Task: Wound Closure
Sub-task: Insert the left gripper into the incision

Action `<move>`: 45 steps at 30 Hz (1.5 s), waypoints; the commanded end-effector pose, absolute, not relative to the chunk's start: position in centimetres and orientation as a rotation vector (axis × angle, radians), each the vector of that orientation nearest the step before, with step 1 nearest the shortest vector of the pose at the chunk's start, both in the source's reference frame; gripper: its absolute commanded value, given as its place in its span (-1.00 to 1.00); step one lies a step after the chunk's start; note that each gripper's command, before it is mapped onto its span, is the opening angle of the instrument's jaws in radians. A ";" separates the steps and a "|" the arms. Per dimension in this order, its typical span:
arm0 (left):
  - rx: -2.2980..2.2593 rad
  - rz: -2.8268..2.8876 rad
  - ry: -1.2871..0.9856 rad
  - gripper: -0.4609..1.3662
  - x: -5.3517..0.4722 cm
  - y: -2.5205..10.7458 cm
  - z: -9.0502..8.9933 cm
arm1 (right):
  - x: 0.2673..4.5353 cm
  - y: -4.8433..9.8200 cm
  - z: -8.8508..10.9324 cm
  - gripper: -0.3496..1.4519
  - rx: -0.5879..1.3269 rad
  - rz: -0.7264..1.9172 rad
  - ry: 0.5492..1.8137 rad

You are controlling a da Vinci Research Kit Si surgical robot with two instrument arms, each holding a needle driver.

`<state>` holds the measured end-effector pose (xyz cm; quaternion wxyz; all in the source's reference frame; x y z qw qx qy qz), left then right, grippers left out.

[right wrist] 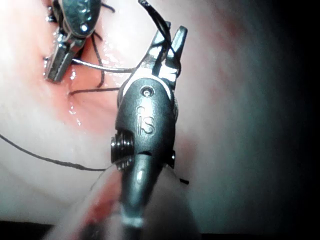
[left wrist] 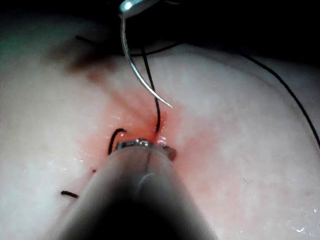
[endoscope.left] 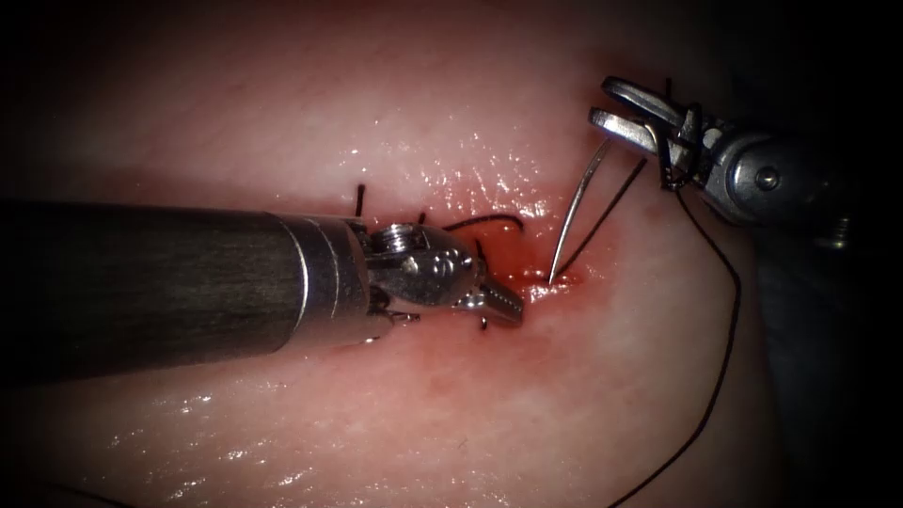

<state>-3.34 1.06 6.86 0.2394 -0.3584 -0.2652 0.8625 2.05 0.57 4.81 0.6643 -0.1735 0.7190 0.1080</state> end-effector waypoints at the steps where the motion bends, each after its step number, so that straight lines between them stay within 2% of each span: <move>1: -0.967 2.369 -0.731 -0.88 -3.34 1.1 6.9 | 2.05 0.6 4.8 -1.00 -0.395 0.247 1.624; 15: -0.827 2.426 -0.611 -0.88 -3.33 1.2 7.1 | 2.06 0.6 4.8 -1.00 -0.394 0.247 1.625; 17: -0.805 2.442 -0.591 -0.80 -3.30 1.2 7.1 | 2.06 0.6 4.8 -1.00 -0.394 0.247 1.625; 25: -0.718 2.483 -0.494 -0.88 -3.21 1.3 7.2 | 2.06 0.5 4.8 -1.00 -0.394 0.247 1.625; 33: -0.689 2.487 -0.440 -0.87 -3.20 1.3 7.2 | 2.06 0.5 4.8 -1.00 -0.394 0.247 1.625; 35: -0.667 2.508 -0.430 -0.68 -3.20 1.3 7.2 | 2.06 0.5 4.8 -1.00 -0.394 0.247 1.625; 36: -0.659 2.515 -0.425 -0.68 -3.20 1.3 7.2 | 2.06 0.5 4.8 -1.00 -0.394 0.247 1.625; 39: -0.595 2.566 -0.392 -0.87 -3.19 1.3 7.2 | 2.06 0.5 4.8 -1.00 -0.394 0.247 1.626; 45: -0.533 2.595 -0.383 -0.88 -3.19 1.3 7.3 | 2.06 0.5 4.8 -1.00 -0.394 0.247 1.626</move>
